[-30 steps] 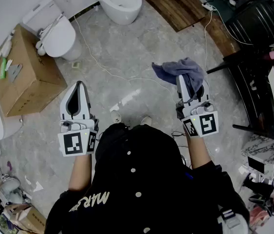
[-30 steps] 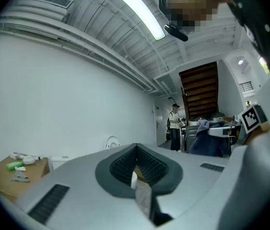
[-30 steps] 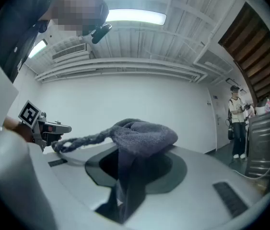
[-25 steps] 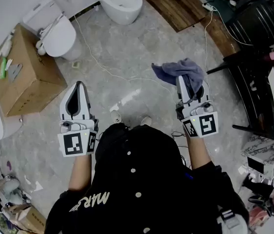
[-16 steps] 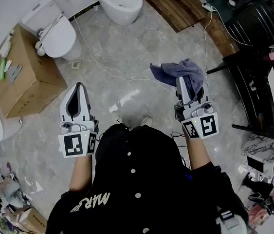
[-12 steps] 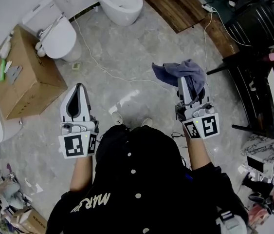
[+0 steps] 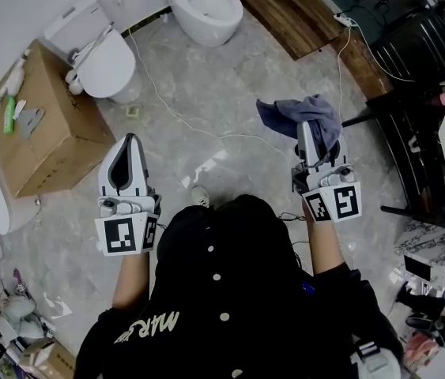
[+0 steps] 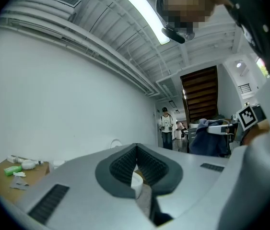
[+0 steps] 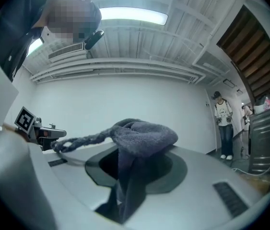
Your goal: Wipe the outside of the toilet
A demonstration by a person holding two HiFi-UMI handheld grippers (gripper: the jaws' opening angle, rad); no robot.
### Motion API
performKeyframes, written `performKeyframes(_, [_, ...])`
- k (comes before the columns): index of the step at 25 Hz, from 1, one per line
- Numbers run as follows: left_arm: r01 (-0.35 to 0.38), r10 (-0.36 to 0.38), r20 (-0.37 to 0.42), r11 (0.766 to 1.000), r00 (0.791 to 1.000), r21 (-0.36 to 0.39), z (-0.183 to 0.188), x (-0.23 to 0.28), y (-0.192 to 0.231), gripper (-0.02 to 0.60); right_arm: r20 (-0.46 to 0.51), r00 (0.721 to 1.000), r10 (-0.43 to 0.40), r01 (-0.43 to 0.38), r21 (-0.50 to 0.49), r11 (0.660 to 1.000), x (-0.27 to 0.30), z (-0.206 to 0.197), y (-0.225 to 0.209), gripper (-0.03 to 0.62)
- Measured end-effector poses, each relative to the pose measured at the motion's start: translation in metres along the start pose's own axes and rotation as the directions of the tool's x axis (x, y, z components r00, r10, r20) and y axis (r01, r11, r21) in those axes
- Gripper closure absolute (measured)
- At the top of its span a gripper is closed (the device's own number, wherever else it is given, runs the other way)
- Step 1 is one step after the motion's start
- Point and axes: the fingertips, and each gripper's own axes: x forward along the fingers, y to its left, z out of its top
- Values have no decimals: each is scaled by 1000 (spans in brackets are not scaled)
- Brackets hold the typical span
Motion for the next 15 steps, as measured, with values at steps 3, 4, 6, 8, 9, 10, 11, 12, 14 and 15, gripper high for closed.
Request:
performKeyframes(3, [5,-5,-5,1000,1000,-2,-2,-2,18,572,-9,1000,-10,10,-4,1000,9,-4,10,487])
performKeyframes(4, [6,-6,-8,1000,1000,-2,-3,-3,22,572,-12,1000,-9,9,-2,1000,12,-6,13,487])
performKeyframes(6, [5,-5,-16,1000,1000,-5,-5,-2,29,572,-18,1000,-6,6,0,1000,17,-8,18,487])
performKeyframes(8, [2,-3,-19,1000,1000,-11,-7,-1,33,572,-25,1000,-1,1,-3,1000,21,-11,20,487])
performKeyframes(9, [2,-2,-20,1000,1000,-14,-7,0,35,572,-29,1000,0,-1,-4,1000,23,-12,21,487])
performKeyframes(10, [2,-2,-20,1000,1000,-15,-7,1,36,572,-30,1000,0,0,-3,1000,25,-13,21,487])
performKeyframes(11, [3,-3,-20,1000,1000,-15,-8,2,37,572,-30,1000,-1,1,1,1000,28,-14,21,487])
performKeyframes(12, [4,-4,-19,1000,1000,-13,-8,4,38,572,-29,1000,0,1,4,1000,31,-15,21,487])
performKeyframes(14, [7,-7,-16,1000,1000,-7,-7,8,40,572,-25,1000,3,-3,6,1000,38,-17,22,487])
performKeyframes(15, [7,-7,-14,1000,1000,-3,-7,10,41,572,-22,1000,5,-5,7,1000,42,-17,22,487])
